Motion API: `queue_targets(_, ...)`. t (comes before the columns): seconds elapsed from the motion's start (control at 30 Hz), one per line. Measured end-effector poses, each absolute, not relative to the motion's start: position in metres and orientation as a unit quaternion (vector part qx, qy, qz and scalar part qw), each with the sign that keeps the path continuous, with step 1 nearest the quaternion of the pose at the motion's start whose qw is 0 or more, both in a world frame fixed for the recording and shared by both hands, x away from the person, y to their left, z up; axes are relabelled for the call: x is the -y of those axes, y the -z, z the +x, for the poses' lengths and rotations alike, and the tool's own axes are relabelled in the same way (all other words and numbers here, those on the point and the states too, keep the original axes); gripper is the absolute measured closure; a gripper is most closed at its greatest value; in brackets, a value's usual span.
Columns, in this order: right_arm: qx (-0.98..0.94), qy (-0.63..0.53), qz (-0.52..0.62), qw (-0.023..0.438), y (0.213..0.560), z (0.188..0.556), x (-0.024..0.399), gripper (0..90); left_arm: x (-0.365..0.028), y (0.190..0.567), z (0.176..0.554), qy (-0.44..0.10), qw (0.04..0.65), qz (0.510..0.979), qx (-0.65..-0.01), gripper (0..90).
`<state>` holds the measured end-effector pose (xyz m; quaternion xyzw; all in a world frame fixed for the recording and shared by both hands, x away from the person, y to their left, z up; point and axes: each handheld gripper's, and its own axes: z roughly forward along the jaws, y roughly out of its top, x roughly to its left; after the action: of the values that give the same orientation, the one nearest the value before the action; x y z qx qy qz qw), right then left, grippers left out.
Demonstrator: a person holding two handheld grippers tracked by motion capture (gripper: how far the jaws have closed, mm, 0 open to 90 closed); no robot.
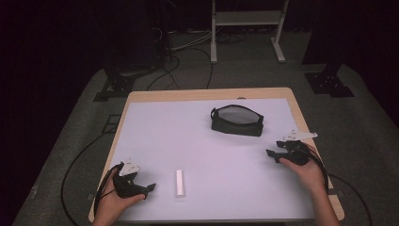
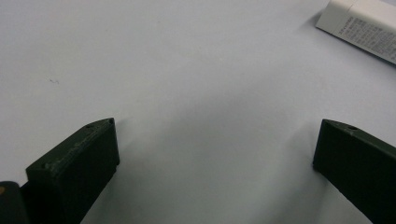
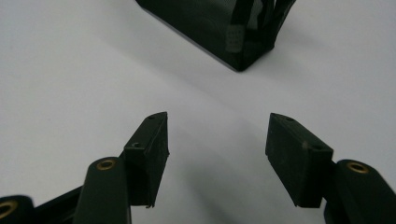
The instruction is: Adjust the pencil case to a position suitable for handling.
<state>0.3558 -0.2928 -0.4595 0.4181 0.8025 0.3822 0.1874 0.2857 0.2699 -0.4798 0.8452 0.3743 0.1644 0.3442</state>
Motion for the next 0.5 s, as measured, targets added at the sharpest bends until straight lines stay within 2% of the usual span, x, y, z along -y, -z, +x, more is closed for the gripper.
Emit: queue_targets(0.5,-0.797,-0.404,0.406,0.193,0.436,0.367,0.290,41.7,-0.270,0.480,0.286,-0.164,0.345,0.845,-0.375,0.0)
